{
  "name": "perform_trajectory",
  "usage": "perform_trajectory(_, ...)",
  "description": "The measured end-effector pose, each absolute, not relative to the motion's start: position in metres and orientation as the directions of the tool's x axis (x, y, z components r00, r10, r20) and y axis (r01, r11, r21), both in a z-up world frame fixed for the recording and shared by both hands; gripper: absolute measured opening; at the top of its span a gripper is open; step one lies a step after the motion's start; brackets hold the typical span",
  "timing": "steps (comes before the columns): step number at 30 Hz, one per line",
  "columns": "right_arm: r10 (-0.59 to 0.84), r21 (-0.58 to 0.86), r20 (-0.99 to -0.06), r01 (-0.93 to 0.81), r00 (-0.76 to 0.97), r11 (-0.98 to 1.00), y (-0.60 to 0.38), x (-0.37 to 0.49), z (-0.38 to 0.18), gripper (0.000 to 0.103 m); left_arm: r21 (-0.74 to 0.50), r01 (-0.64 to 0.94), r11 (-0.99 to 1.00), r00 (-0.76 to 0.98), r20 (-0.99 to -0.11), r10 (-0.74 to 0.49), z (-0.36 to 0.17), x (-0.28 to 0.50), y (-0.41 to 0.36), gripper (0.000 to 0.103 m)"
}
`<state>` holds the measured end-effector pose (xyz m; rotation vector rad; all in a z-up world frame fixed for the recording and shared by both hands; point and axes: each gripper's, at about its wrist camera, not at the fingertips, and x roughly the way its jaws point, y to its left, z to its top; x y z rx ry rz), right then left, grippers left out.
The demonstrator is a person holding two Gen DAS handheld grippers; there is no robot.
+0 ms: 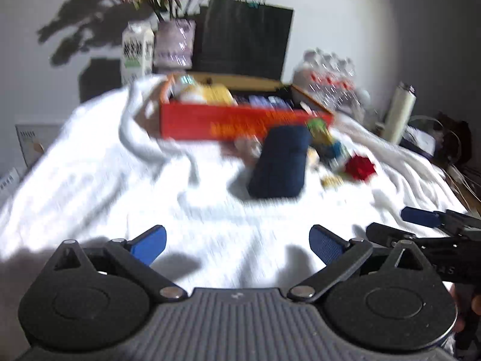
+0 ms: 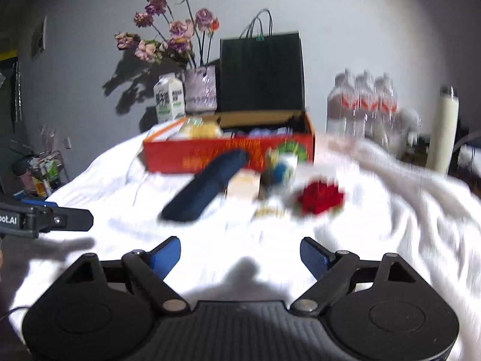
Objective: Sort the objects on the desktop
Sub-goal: 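Move both open tools back toward the items on the towel, then grasp the navy case with the left tool while the right tool grasps a small figure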
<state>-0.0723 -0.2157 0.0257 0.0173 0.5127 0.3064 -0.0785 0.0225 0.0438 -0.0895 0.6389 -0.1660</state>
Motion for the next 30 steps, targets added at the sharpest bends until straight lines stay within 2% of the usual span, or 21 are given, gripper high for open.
perform_trajectory(12, 0.223, 0.030, -0.462, -0.236, 0.858, 0.971, -0.230, -0.080, 0.015, 0.083, -0.151, 0.156, 0.976, 0.762, -0.611, -0.216, 0.031, -0.051, -0.001, 0.103)
perform_trajectory(19, 0.202, 0.014, -0.456, -0.220, 0.866, 0.975, -0.240, -0.049, 0.022, 0.078, -0.126, 0.194, 0.973, 0.779, -0.583, -0.231, 0.030, 0.014, -0.018, 0.103)
perform_trajectory(21, 0.189, 0.002, -0.448, -0.210, 0.874, 0.978, -0.239, -0.032, 0.030, 0.066, -0.137, 0.182, 0.974, 0.774, -0.591, -0.227, 0.028, 0.044, -0.022, 0.103)
perform_trajectory(24, 0.206, -0.006, -0.421, -0.229, 0.883, 0.973, -0.237, -0.004, 0.039, 0.059, -0.222, 0.196, 0.955, 0.743, -0.601, -0.293, 0.025, 0.082, -0.024, 0.101)
perform_trajectory(27, 0.214, 0.017, -0.439, -0.230, 0.872, 0.973, -0.235, 0.032, 0.039, 0.047, -0.240, 0.206, 0.949, 0.728, -0.610, -0.313, 0.019, 0.104, -0.033, 0.095)
perform_trajectory(30, 0.247, 0.055, -0.461, -0.250, 0.852, 0.967, -0.231, 0.060, 0.033, 0.043, -0.237, 0.221, 0.946, 0.709, -0.627, -0.323, 0.013, 0.109, -0.039, 0.077)
